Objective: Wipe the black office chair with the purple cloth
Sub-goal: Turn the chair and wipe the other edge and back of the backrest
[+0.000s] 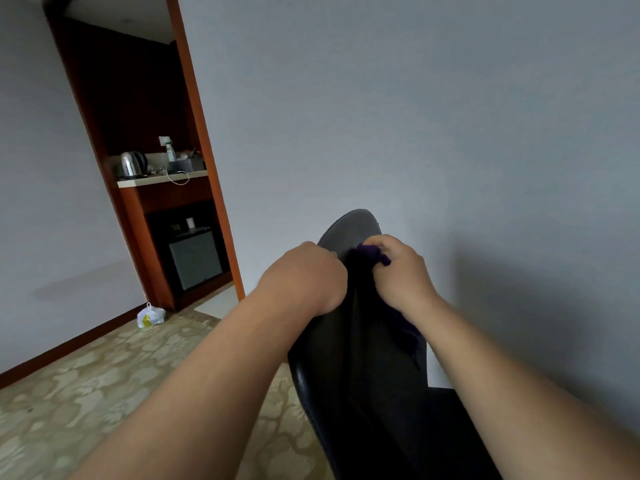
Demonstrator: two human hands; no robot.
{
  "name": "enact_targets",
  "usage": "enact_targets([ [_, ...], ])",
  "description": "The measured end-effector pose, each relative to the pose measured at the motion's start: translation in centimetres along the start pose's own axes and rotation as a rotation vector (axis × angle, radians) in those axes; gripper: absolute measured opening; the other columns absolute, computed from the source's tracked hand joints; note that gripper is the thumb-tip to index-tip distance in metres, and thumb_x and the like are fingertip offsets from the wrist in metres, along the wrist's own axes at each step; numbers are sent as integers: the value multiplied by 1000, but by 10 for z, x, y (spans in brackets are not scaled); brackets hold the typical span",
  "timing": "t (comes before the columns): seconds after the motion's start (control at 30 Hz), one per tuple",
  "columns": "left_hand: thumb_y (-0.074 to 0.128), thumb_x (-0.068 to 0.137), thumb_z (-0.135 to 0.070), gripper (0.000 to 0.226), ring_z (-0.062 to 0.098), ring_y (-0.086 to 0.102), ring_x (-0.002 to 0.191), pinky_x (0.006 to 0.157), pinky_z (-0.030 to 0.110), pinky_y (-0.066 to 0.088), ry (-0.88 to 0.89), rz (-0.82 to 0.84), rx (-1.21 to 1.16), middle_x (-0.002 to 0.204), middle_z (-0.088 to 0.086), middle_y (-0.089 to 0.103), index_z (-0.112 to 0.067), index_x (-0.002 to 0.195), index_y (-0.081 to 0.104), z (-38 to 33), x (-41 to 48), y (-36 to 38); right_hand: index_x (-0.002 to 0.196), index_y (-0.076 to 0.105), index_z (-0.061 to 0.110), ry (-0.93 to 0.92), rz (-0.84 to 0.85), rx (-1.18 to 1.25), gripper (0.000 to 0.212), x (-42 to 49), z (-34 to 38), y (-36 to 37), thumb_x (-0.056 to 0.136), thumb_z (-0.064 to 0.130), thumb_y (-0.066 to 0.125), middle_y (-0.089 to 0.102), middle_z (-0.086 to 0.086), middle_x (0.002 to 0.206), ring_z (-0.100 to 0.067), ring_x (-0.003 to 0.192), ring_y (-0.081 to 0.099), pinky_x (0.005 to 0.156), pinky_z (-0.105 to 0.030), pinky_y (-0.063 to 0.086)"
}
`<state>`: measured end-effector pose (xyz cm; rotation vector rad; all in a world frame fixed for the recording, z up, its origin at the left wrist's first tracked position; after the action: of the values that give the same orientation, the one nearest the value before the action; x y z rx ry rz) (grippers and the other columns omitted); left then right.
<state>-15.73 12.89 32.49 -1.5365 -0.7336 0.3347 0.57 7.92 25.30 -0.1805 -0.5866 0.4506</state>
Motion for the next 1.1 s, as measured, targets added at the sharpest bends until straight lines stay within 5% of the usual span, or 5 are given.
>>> enact_targets([
  [0.3,26,99,-3,48,34,50,119,81,32,39,-8,75,113,134,20,47,-2,146,34,-10,-2,-2,102,64,45,-158,59,20,53,-95,33,-17,81,-1,51,70,18,89,0,83,65,67,-7,46],
  [0.6,31,97,-5,28,30,49,87,93,37,46,-15,167,80,118,12,57,-5,74,48,-20,-20,-7,106,64,44,-194,204,24,51,-132,53,-39,75,9,44,73,16,87,-7,71,67,62,-24,55],
  [0.77,37,95,-13,23,26,59,63,60,29,50,-138,242,-8,76,12,57,1,85,52,-21,7,-27,99,67,40,-207,223,67,46,-104,49,-44,85,-3,57,75,17,92,-4,85,70,75,-16,53],
  [0.93,34,99,-15,39,32,54,118,94,36,42,-100,124,-23,131,14,55,0,129,54,-28,51,-16,100,66,46,-194,179,30,42,-79,36,-34,87,6,61,73,20,88,-3,79,68,71,-17,51],
  [1.1,35,101,-23,37,33,58,114,80,36,41,-43,43,-21,123,16,61,-2,119,60,-18,80,-1,98,62,49,-169,166,-60,35,-40,23,-19,91,15,62,70,20,86,-3,76,65,69,-23,55],
])
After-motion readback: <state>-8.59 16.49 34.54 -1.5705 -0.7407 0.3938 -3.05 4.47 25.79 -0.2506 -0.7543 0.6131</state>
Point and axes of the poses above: each hand's wrist, its own x-axis towards the middle knuckle, its own y-axis out of the palm, z = x × y, the point moved 5 cm from there along x, towards the middle knuckle
